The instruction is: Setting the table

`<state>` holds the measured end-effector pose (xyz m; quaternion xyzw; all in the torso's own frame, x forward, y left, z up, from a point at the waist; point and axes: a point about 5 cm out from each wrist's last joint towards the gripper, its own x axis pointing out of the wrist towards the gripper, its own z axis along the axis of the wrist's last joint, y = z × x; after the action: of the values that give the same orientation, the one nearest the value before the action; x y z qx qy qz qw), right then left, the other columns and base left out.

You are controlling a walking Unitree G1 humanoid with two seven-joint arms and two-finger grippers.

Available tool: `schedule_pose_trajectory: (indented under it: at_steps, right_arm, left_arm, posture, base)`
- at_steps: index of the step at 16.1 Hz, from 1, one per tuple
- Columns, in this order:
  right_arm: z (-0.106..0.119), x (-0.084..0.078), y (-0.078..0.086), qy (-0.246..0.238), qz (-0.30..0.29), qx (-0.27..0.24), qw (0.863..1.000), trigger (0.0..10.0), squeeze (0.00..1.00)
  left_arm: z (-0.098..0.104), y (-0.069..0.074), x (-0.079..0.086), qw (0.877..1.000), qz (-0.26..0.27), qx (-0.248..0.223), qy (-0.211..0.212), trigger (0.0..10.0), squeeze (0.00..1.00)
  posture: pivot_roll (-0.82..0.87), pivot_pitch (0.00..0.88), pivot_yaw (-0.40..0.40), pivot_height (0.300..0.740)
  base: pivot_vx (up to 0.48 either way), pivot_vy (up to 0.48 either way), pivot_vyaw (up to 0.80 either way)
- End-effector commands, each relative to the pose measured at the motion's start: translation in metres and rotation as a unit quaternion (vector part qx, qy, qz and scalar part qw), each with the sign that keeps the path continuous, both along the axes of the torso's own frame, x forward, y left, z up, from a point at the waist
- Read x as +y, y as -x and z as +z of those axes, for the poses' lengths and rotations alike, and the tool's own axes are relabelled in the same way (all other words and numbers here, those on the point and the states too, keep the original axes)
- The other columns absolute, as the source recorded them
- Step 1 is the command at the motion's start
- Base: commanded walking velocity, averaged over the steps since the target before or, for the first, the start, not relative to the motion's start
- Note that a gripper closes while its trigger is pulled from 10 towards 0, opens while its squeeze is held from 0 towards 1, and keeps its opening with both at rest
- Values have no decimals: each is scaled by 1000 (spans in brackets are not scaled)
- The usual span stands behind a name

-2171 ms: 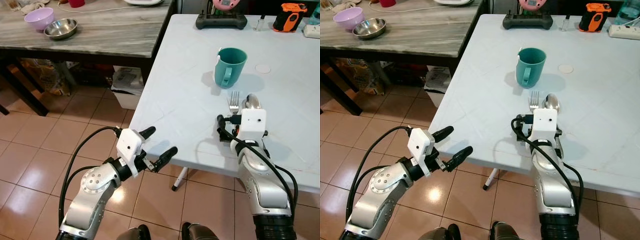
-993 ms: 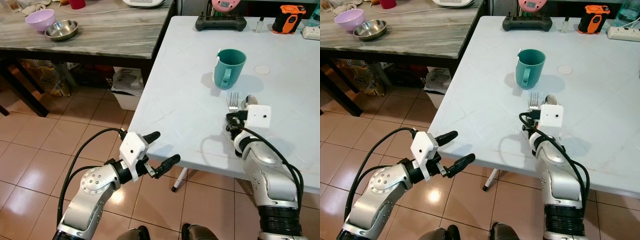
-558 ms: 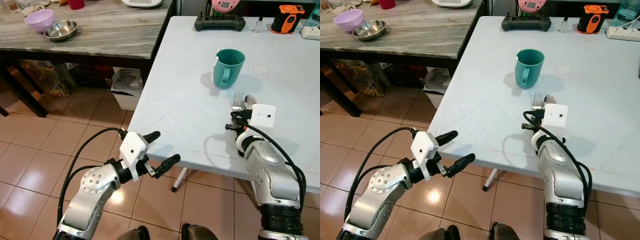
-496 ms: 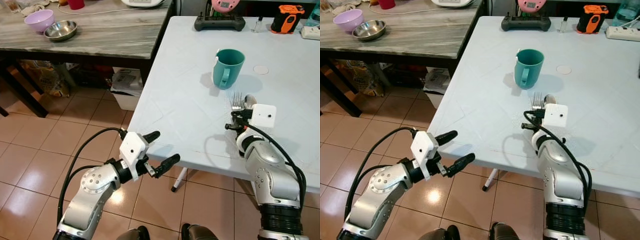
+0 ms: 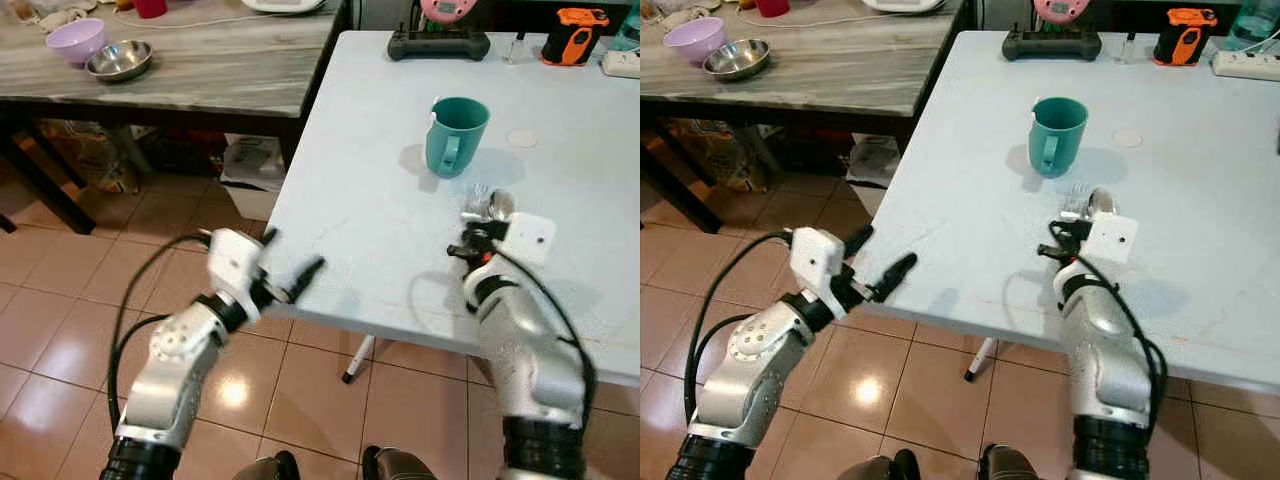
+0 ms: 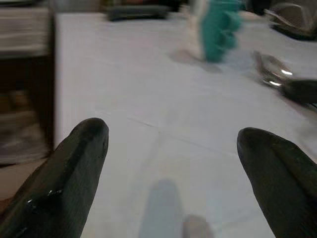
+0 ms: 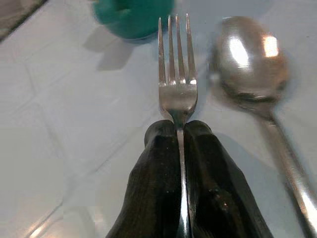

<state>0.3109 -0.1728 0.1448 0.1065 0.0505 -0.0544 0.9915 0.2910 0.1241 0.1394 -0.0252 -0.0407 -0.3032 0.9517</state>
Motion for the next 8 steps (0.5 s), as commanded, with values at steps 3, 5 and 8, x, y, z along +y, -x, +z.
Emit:
schedule_pose_trajectory:
  at_steps: [3, 5, 8]
  right_arm:
    - [10, 7, 4, 34, -2, -48, 998, 10000, 0]
    - [14, 7, 4, 48, -3, -65, 997, 10000, 0]
    - [17, 6, 3, 61, -6, -77, 995, 10000, 0]
  left_arm:
    - [-4, -8, 16, 997, 71, 11, 31, 10000, 0]
    - [-4, -12, 19, 995, 93, 7, 35, 10000, 0]
    - [-6, -15, 19, 994, 103, 8, 42, 10000, 0]
  posture:
    - [-189, 154, 88, 740]
    - [-192, 138, 85, 740]
    - [-199, 121, 83, 740]
  base:
    - [0, 0, 0]
    - [0, 0, 0]
    - [0, 0, -473]
